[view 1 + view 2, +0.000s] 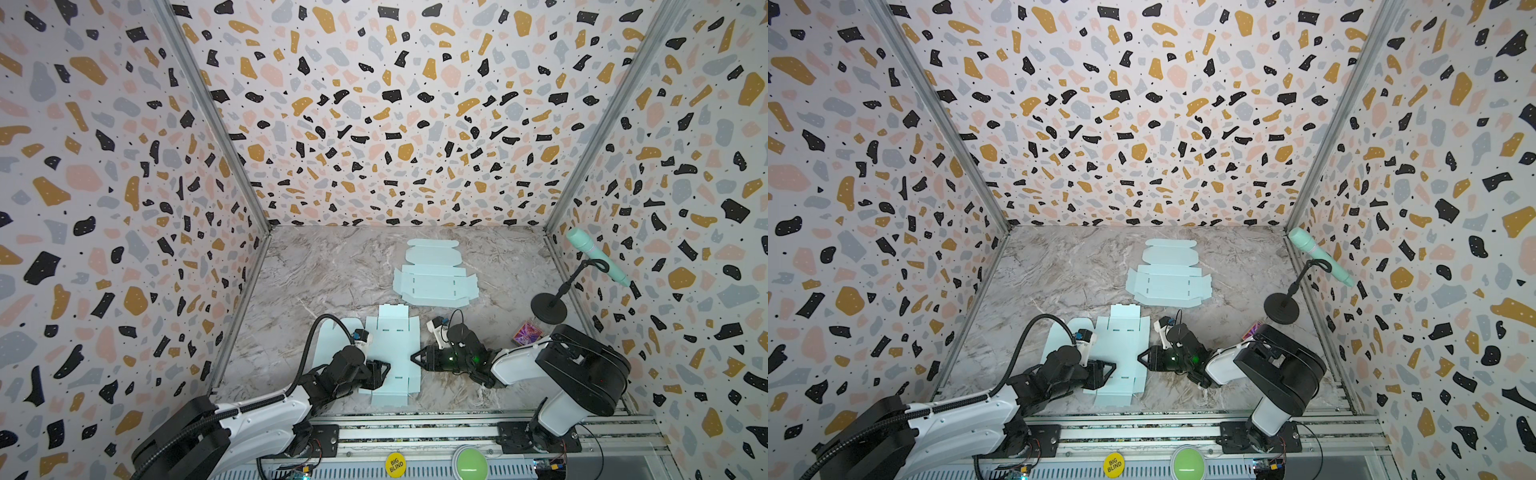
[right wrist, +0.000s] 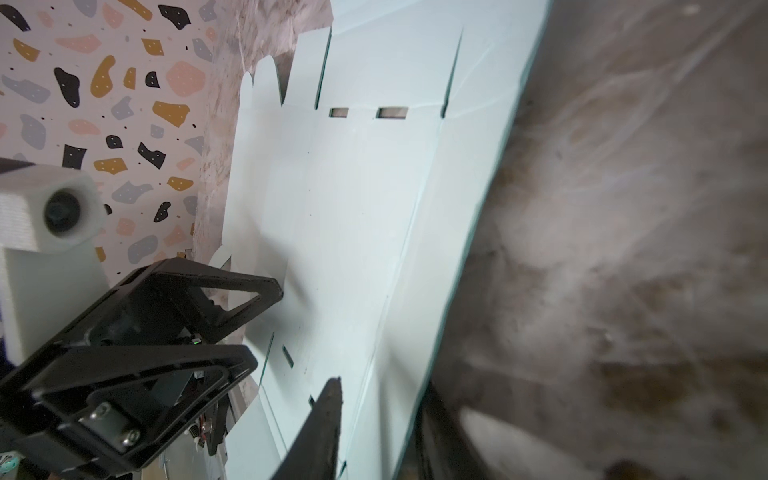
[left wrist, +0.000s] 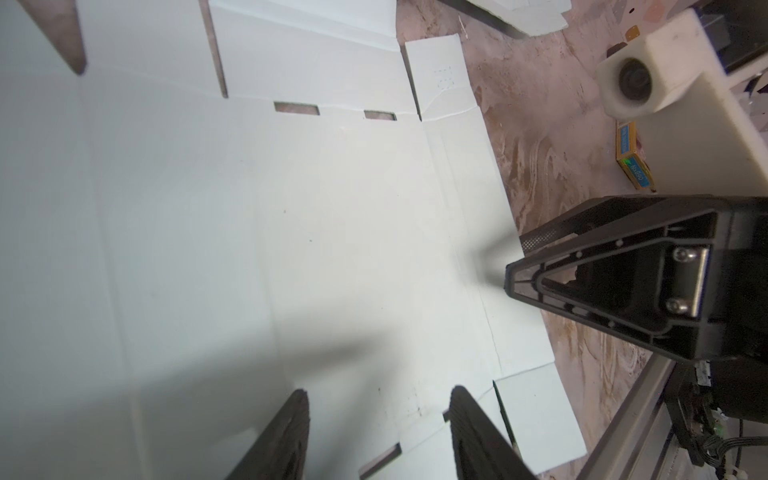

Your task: Fold the paper box

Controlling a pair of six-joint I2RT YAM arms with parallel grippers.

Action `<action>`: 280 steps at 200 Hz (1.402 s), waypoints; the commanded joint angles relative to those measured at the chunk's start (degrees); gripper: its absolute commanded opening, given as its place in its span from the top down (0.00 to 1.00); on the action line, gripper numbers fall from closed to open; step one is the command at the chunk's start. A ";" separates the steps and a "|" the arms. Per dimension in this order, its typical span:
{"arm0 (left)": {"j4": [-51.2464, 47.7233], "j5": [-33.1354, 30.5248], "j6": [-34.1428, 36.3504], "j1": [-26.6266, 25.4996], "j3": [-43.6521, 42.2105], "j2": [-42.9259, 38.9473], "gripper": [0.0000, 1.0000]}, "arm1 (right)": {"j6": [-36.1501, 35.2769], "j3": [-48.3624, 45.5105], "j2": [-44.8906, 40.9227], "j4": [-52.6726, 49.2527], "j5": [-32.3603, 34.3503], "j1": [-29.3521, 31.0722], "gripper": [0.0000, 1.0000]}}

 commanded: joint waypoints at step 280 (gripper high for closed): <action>2.80 -1.82 0.42 -2.04 2.50 -3.95 0.49 | -13.15 2.99 -24.15 -38.97 19.45 -3.51 1.00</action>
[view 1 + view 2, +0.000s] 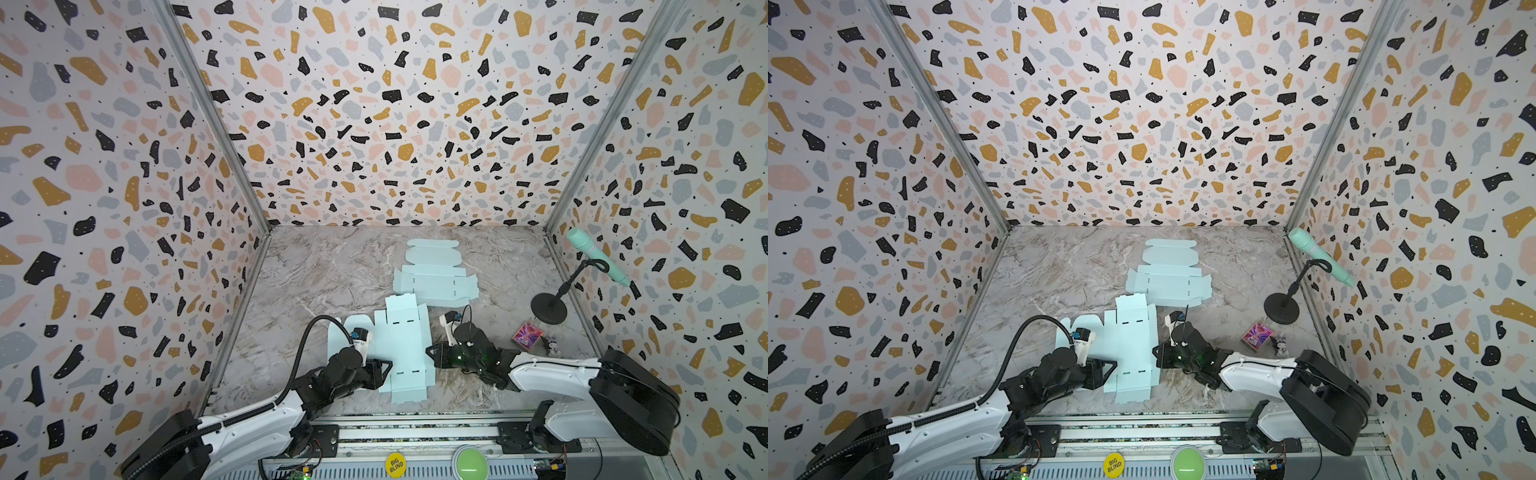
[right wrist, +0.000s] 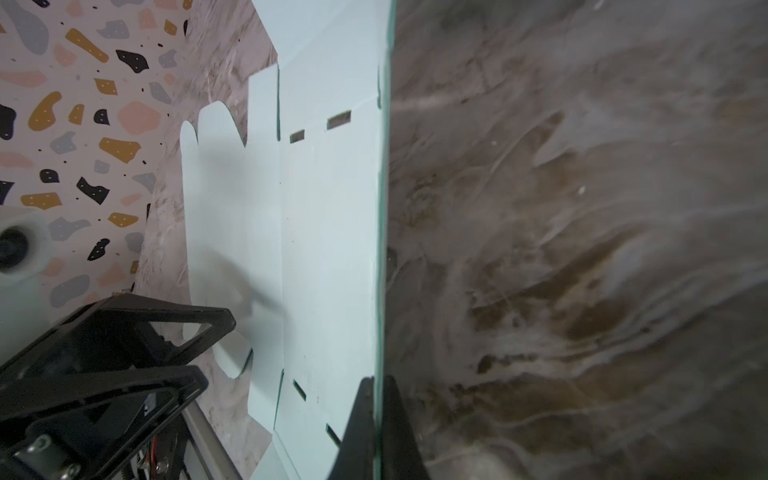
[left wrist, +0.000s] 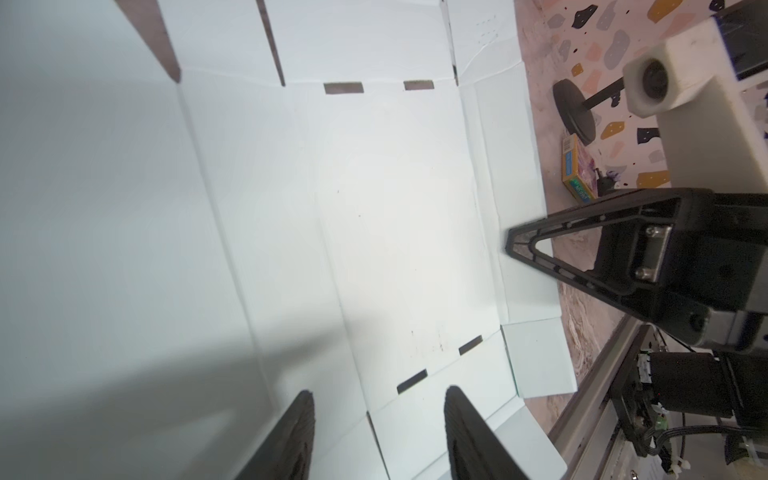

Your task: Fold the paper box

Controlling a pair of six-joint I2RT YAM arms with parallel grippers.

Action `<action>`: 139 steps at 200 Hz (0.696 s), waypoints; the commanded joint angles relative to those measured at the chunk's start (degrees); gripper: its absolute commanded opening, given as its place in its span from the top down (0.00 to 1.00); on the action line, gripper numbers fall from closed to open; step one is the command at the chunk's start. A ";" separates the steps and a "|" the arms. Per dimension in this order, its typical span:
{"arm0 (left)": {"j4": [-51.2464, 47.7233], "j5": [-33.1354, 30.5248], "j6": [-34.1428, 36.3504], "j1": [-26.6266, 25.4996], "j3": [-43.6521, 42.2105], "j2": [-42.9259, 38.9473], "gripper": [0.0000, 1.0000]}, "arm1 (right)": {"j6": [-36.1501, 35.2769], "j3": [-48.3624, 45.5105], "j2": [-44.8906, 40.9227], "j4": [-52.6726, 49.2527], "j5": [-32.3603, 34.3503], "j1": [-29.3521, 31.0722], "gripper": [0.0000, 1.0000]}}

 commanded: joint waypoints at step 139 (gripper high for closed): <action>8.25 -8.11 3.15 -0.71 5.46 13.85 0.53 | -22.26 6.61 5.56 -17.30 -7.07 -15.71 0.94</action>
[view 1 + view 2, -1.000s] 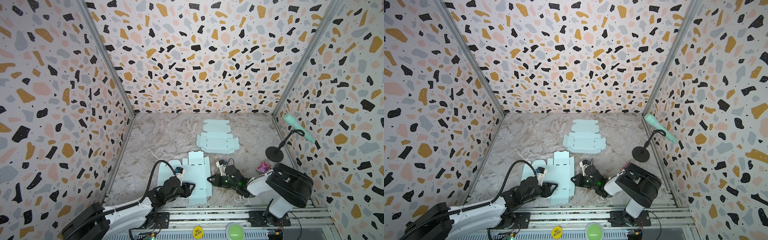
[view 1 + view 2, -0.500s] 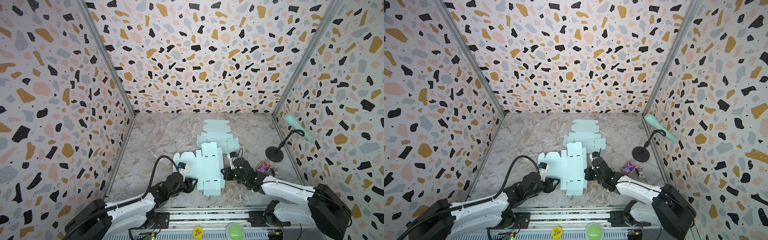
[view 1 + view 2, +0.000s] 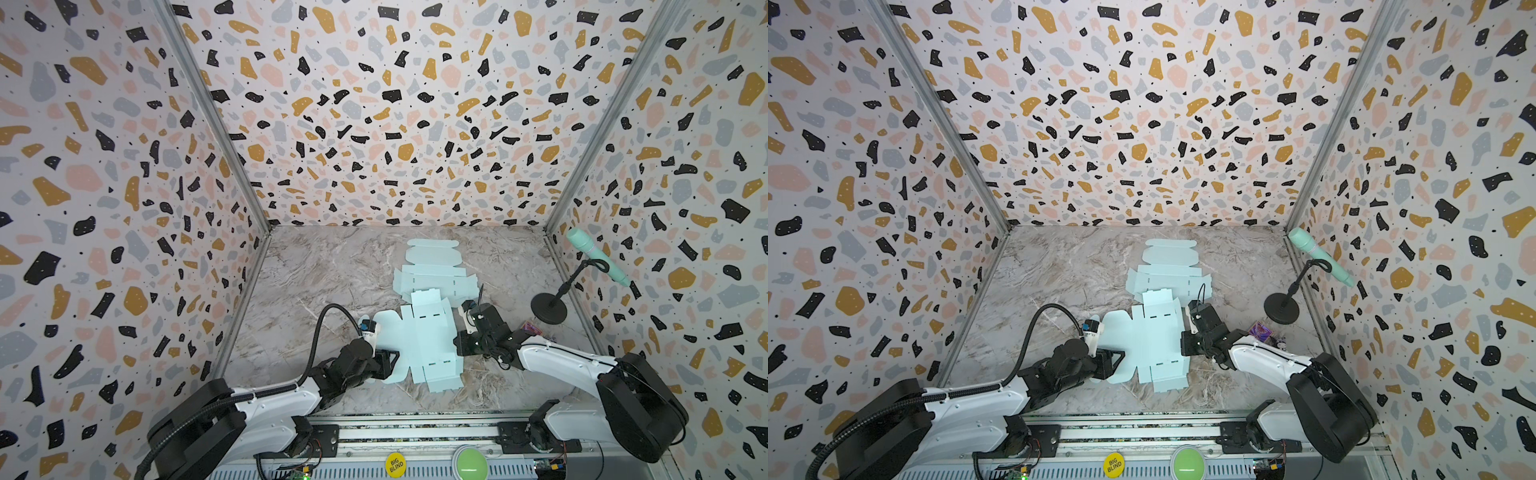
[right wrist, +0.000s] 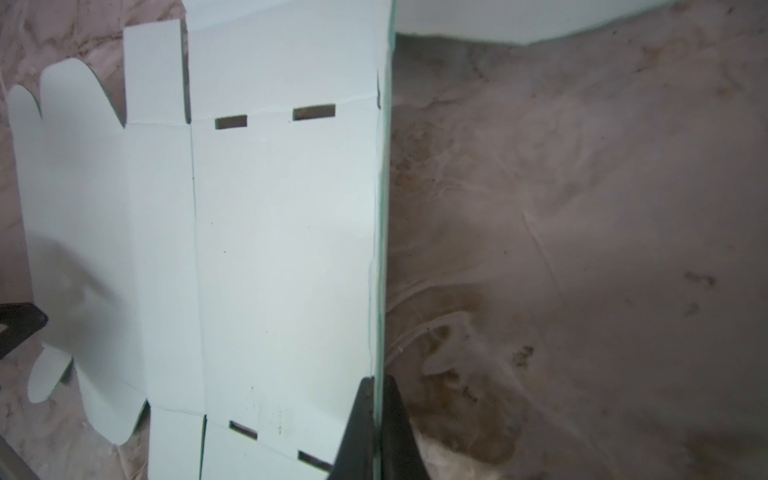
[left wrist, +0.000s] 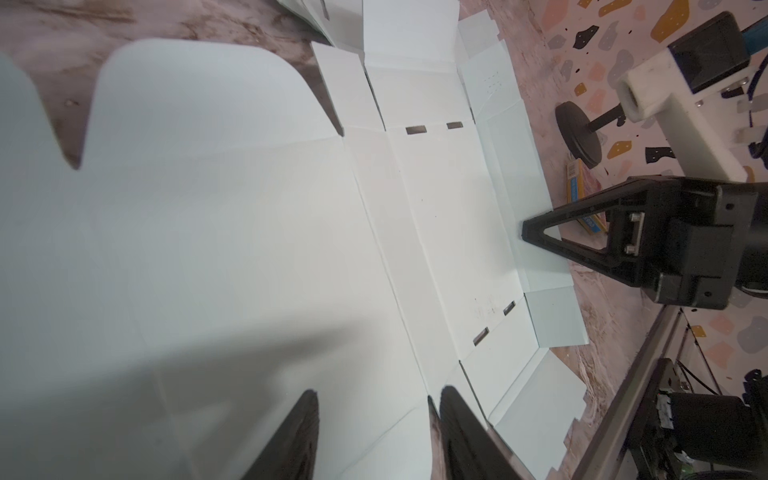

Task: Fold the paper box
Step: 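Grip the blank's side panel with the right gripper while the left gripper holds it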

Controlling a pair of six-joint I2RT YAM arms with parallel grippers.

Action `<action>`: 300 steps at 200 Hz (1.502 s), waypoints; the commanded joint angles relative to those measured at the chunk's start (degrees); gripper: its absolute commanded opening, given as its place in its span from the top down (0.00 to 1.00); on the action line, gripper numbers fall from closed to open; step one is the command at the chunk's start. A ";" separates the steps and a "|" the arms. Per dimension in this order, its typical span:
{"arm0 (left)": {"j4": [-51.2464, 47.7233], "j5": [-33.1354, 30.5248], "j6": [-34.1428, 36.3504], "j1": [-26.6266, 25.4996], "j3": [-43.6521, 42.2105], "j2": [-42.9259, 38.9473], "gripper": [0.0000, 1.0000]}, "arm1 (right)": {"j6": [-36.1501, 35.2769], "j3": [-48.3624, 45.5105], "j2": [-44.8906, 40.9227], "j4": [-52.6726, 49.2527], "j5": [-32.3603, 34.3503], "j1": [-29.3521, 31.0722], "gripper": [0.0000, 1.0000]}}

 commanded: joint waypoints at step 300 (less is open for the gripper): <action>5.36 -3.09 -2.12 -2.27 -4.17 0.86 0.69 | -7.37 0.99 0.77 -0.01 0.00 1.18 0.88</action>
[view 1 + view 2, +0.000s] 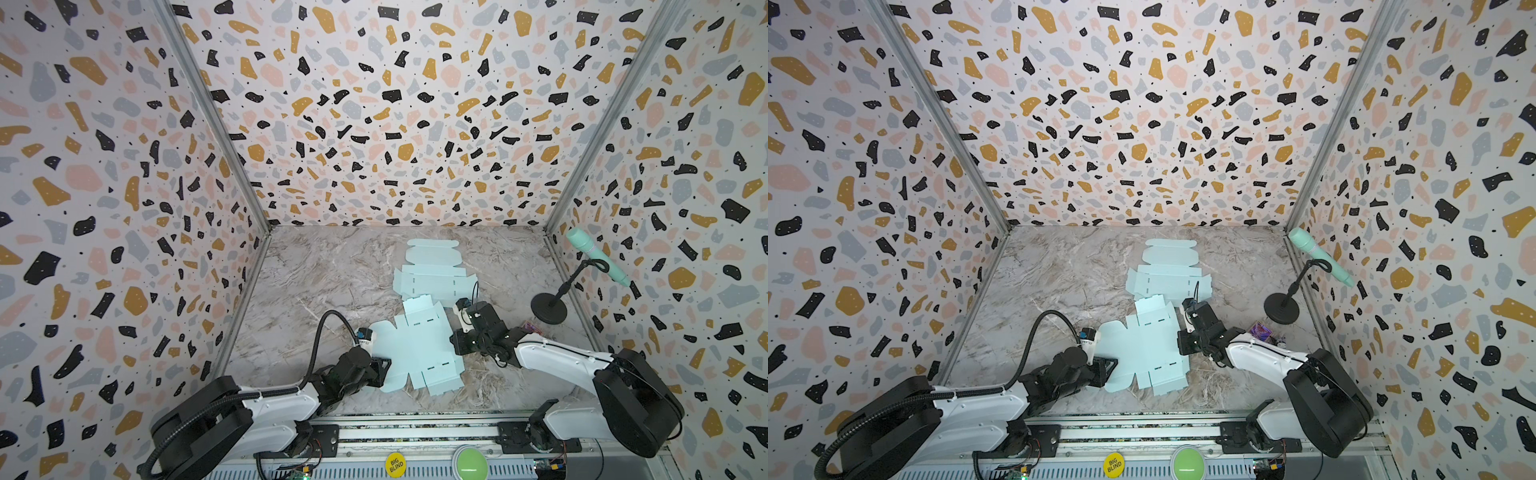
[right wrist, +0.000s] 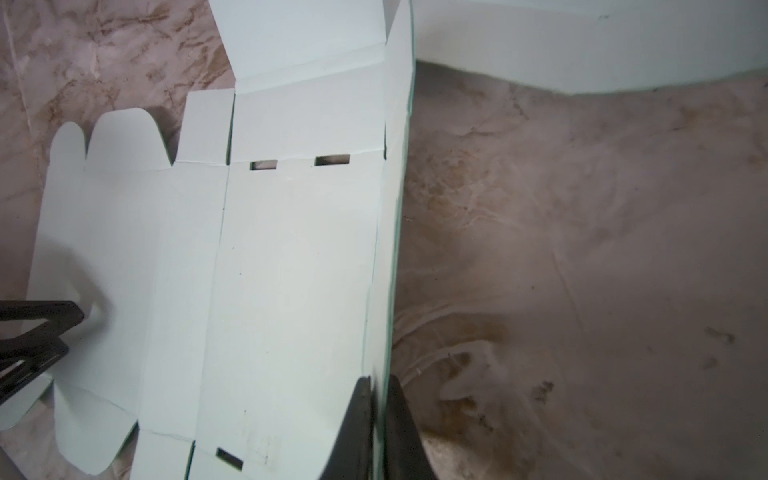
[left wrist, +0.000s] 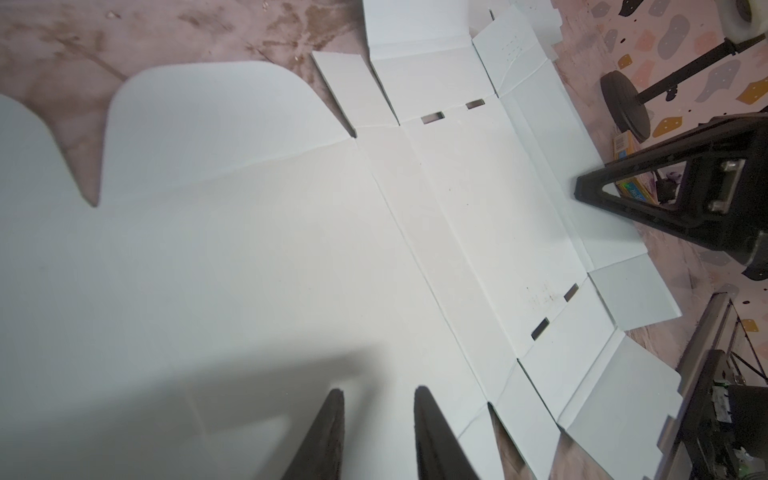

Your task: Fold the paper box

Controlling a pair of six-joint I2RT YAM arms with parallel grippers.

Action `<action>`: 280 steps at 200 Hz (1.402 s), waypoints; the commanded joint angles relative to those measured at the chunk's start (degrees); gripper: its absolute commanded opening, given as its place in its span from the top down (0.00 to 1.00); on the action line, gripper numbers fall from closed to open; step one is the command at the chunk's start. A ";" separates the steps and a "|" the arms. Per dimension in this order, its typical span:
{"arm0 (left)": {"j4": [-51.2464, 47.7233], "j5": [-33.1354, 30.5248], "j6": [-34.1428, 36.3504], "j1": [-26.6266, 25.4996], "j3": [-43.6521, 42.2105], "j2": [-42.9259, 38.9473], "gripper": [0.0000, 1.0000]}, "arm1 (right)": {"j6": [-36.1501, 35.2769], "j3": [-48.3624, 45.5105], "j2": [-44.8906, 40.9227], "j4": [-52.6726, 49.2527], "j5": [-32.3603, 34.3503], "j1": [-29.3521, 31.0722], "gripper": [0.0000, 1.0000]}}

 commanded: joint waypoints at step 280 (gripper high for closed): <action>-9.41 -3.38 6.04 3.00 31.08 8.33 1.00 | -8.66 1.28 -19.47 -8.58 2.28 7.24 1.00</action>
